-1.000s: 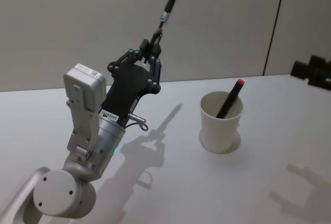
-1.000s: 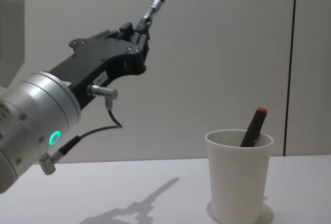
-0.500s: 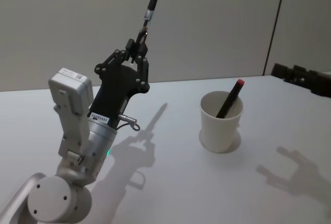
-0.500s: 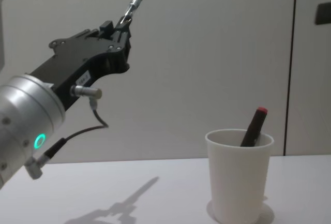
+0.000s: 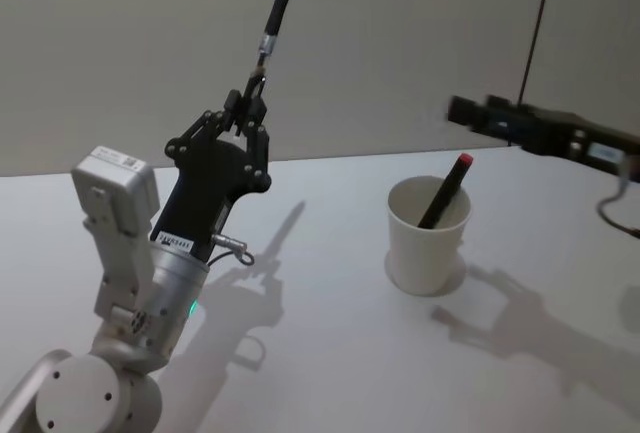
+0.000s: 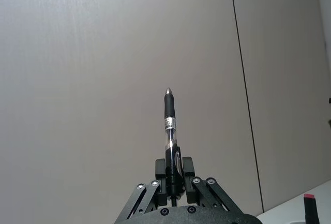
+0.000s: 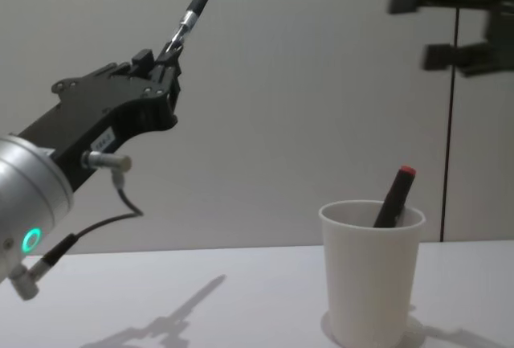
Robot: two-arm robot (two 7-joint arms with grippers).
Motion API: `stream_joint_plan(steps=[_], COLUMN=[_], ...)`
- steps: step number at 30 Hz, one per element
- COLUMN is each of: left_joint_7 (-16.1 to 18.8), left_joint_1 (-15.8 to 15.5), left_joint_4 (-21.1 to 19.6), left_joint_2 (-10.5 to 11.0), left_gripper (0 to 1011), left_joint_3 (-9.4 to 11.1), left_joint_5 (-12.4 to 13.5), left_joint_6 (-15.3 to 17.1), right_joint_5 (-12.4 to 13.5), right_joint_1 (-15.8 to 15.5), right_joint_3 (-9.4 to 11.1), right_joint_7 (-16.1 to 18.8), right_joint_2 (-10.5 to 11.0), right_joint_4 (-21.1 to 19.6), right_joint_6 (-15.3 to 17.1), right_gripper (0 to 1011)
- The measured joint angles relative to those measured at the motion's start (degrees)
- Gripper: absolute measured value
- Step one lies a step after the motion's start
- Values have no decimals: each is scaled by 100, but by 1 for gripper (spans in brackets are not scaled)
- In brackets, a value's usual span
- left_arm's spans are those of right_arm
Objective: Place the pen into the pen holder.
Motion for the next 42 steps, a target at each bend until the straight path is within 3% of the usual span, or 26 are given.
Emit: stream_joint_plan(steps=[8,15,25,34,42], left_joint_7=[-44,-96,-236,-580,-796], left_joint_1=[78,134,175,122,64], left_joint_4=[9,35,78,185,288], left_joint_2=[88,165,252,331,360], left_gripper=[183,183,183,183,182], left_joint_3=[-84,-164,-269,-359,-415], left_joint_5=[-91,-176,-241,-239,-246], left_joint_6=[-33,-80,-169,-166,-163], right_joint_5=[-444,-672,-791,-876,-846], right_joint_1=[495,806,1110,1403,1571], right_joint_3=[-324,-596,-890,-1123,-1225], right_joint_7=[185,-3,-214,-213,-309], right_joint_2=[-495,-885,-1341,-1731,-1953], right_joint_4=[309,566,903,1229,1445], right_joint_6=[225,528,758,876,878], right_gripper=[1001,1002,1002,1002,1001])
